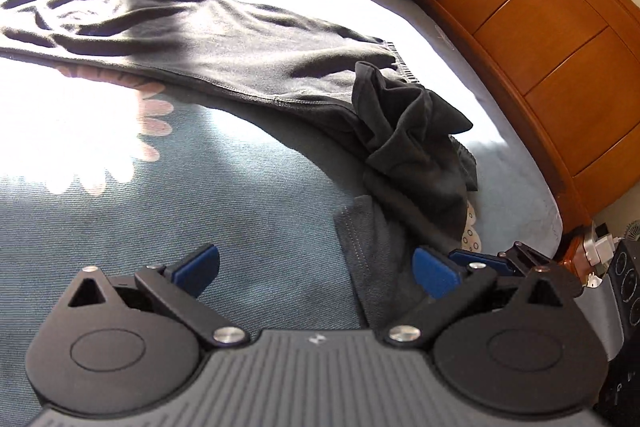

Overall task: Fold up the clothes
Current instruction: 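Grasp a grey pant leg end with the left gripper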

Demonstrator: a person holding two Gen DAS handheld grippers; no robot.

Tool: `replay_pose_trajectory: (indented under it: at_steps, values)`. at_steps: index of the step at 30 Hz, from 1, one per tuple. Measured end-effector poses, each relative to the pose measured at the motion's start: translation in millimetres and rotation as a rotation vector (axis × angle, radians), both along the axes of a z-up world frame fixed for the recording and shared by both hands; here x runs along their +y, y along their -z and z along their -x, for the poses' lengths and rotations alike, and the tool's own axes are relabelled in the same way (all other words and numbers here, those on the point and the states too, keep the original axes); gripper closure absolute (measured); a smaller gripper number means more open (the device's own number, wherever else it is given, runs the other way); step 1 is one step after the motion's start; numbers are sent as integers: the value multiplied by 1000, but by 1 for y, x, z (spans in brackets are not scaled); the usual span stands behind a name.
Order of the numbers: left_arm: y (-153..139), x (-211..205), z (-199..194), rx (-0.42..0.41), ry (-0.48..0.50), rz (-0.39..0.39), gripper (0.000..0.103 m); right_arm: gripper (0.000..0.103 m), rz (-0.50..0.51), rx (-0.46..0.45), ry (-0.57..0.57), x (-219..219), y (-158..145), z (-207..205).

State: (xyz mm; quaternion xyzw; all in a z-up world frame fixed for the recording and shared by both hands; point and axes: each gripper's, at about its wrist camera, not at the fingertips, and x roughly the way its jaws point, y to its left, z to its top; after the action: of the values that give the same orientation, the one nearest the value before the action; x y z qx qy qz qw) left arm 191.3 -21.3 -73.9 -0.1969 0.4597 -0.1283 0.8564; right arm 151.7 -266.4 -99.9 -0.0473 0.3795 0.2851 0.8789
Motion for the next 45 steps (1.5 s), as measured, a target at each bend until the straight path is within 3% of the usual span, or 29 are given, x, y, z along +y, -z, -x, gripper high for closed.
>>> replay_pose_trajectory:
  at_steps: [7, 11, 13, 16, 19, 22, 28, 35, 40, 42, 45]
  values:
    - [4, 5, 6, 3, 8, 7, 1, 0, 509, -250, -116, 71, 25, 25]
    - [7, 4, 8, -6, 42, 68, 1, 0, 685, -414, -77, 81, 25, 25]
    - [7, 3, 8, -11, 51, 78, 1, 0, 724, -460, -27, 77, 21, 17]
    - [11, 3, 7, -12, 66, 147, 1, 0, 617, -409, 89, 53, 0, -4]
    - [18, 2, 1, -2, 79, 277, 1, 0, 597, -373, 187, 29, -6, -20]
    - [31, -6, -15, 30, 101, 422, 1, 0, 565, -330, 216, 9, -4, -24]
    - [58, -36, -47, 112, 104, 604, 1, 0, 479, -273, 169, -3, 2, -9]
    - [71, -45, -52, 135, 50, 621, 1, 0, 203, -178, 59, -29, -6, 1]
    - [69, -40, -47, 146, 4, 619, 1, 0, 5, -47, 31, -34, 6, -28]
    - [71, -38, -47, 156, -3, 615, 1, 0, -77, 9, -14, -30, 5, -27]
    - [71, -35, -47, 159, -4, 612, 1, 0, -164, 10, -125, -27, -4, -8]
